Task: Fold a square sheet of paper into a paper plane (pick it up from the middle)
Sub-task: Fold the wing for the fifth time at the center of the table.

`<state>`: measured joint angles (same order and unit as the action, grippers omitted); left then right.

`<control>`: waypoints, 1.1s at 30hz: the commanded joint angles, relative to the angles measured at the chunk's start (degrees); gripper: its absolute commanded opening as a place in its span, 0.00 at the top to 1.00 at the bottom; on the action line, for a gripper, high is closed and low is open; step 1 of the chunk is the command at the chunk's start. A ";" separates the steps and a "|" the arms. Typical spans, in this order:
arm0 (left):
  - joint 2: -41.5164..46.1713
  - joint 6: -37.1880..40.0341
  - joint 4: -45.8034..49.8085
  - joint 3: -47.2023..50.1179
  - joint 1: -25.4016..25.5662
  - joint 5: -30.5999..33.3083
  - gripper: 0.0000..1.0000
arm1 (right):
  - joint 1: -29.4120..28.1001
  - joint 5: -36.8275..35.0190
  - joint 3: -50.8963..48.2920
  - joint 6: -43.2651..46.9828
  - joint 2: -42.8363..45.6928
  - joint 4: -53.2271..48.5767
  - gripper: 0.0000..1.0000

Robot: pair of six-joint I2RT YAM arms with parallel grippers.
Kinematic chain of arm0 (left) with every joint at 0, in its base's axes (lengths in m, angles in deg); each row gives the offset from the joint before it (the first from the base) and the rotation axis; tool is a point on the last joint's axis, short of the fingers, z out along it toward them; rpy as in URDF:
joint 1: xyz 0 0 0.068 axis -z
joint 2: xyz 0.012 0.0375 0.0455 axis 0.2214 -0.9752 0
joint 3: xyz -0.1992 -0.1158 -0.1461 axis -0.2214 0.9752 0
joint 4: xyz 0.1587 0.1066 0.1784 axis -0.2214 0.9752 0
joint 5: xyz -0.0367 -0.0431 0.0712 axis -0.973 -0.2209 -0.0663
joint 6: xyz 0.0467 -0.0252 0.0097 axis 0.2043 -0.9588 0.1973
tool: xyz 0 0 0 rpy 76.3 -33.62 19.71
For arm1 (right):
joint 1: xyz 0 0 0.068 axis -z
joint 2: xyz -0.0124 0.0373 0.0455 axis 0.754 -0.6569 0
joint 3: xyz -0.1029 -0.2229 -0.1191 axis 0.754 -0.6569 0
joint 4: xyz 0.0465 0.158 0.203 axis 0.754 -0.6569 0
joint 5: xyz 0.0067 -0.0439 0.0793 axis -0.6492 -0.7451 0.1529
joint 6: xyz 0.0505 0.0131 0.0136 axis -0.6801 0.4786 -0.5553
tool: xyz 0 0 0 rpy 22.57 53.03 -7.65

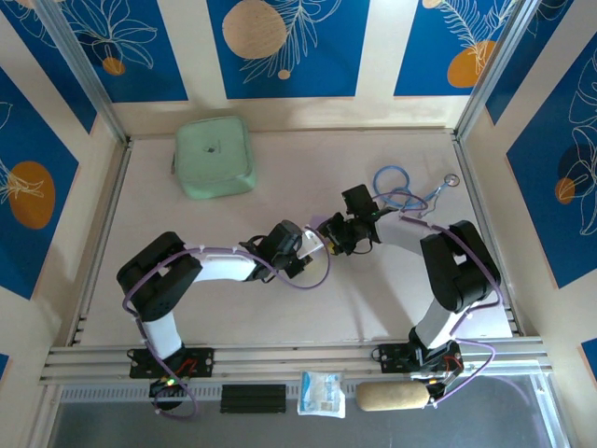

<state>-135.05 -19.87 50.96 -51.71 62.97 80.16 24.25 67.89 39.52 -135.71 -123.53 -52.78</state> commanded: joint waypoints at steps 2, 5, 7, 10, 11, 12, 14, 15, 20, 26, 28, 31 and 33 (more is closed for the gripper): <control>-0.59 0.44 -1.11 0.91 0.50 -1.39 0.79 | 0.33 1.06 1.76 1.88 -1.80 -4.37 0.64; -0.51 0.13 -1.51 1.37 0.54 -1.65 0.79 | 0.34 1.44 2.03 2.26 -2.25 -4.84 0.70; -0.65 0.01 -1.59 1.54 0.58 -1.82 0.79 | 0.24 1.75 2.11 2.61 -2.15 -4.84 0.77; -0.60 -0.43 -1.83 1.74 0.54 -2.15 0.77 | 0.25 1.65 2.11 2.99 -1.72 -5.34 0.88; -0.69 -0.68 -1.85 1.74 0.54 -2.41 0.74 | 0.25 1.56 2.16 3.16 -1.57 -5.52 0.90; -0.68 -1.11 -1.85 1.81 0.52 -2.59 0.72 | 0.23 1.55 2.19 3.40 -1.44 -5.71 0.92; -0.77 -2.03 -2.17 1.90 0.54 -2.79 0.68 | 0.23 1.46 2.37 3.59 -1.23 -6.26 0.94; -0.84 -2.58 -2.44 2.07 0.50 -2.88 0.67 | 0.23 1.46 2.46 3.69 -1.18 -6.55 0.94; -1.26 -4.48 -3.47 2.69 0.50 -2.89 0.67 | 0.23 1.89 2.91 3.61 -1.21 -6.74 0.95; -1.73 -5.09 -3.35 2.61 0.50 -3.14 0.68 | 0.07 2.51 3.85 3.60 -1.95 -7.36 0.95; -1.99 -5.38 -3.35 2.61 0.47 -3.23 0.70 | 0.06 2.60 4.02 3.61 -2.10 -7.55 0.95; -2.13 -5.93 -3.60 2.75 0.47 -3.45 0.72 | 0.01 2.51 4.09 3.61 -2.15 -7.99 0.94; -2.26 -6.15 -3.70 2.78 0.45 -3.67 0.75 | -0.01 2.58 4.13 3.52 -2.06 -8.17 0.94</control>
<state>-136.21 -25.10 48.20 -49.64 62.97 78.08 24.31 68.89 42.28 -132.68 -125.15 -58.79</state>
